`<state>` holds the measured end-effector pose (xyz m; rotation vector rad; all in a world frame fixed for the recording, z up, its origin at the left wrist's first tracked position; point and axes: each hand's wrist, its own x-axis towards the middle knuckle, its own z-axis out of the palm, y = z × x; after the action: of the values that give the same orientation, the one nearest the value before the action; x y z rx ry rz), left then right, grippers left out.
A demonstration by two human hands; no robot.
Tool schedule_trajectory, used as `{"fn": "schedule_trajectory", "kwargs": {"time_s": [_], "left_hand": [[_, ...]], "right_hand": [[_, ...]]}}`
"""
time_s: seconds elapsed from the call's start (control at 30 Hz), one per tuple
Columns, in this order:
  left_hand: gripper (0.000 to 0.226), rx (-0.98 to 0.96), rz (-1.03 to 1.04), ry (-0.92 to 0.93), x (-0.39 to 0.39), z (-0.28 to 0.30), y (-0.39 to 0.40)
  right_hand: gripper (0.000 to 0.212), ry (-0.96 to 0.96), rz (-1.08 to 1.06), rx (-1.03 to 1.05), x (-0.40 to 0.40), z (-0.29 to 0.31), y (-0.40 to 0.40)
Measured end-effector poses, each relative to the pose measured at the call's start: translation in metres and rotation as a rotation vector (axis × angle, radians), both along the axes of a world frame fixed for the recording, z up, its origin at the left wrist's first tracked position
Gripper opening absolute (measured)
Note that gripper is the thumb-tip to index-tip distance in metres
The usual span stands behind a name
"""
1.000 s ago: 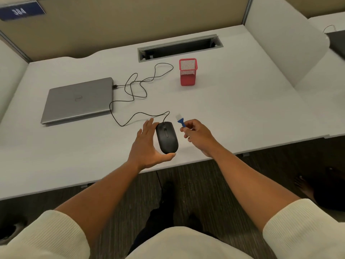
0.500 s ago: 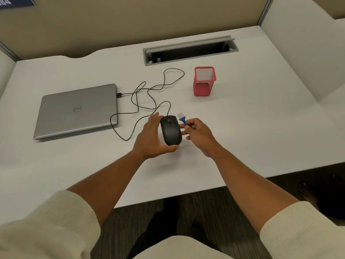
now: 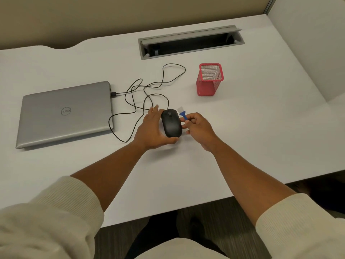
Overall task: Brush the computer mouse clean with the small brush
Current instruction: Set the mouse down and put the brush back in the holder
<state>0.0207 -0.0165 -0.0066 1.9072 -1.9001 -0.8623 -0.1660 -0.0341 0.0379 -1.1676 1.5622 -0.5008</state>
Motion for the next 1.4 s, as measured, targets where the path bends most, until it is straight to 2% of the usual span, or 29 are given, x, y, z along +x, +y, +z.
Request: {"fn": "schedule_trajectory", "kwargs": {"time_s": [0.3, 0.6, 0.87, 0.97, 1.1, 1.2, 1.4], "left_hand": [[0.121, 0.048, -0.052, -0.098, 0.007, -0.006, -0.007], [0.123, 0.038, -0.064, -0.109, 0.009, -0.014, -0.003], [0.144, 0.082, -0.078, -0.132, 0.017, -0.008, -0.001], [0.125, 0.043, 0.009, -0.075, 0.018, 0.002, -0.004], [0.072, -0.064, 0.124, 0.055, 0.013, 0.019, -0.02], [0.045, -0.075, 0.148, 0.192, 0.002, 0.038, -0.037], [0.035, -0.128, 0.155, 0.402, -0.03, 0.074, -0.074]], "right_hand": [[0.015, 0.036, 0.008, 0.042, 0.01, -0.009, 0.0], [0.016, 0.062, -0.053, 0.035, 0.015, -0.014, 0.001], [0.021, 0.061, -0.139, -0.041, 0.015, -0.004, -0.013], [0.022, 0.051, -0.141, -0.063, 0.014, 0.004, -0.018], [0.031, 0.042, -0.141, -0.102, 0.014, 0.016, -0.028], [0.036, 0.028, -0.164, -0.13, 0.013, 0.026, -0.035], [0.029, -0.013, -0.175, -0.239, 0.002, 0.042, -0.052]]}}
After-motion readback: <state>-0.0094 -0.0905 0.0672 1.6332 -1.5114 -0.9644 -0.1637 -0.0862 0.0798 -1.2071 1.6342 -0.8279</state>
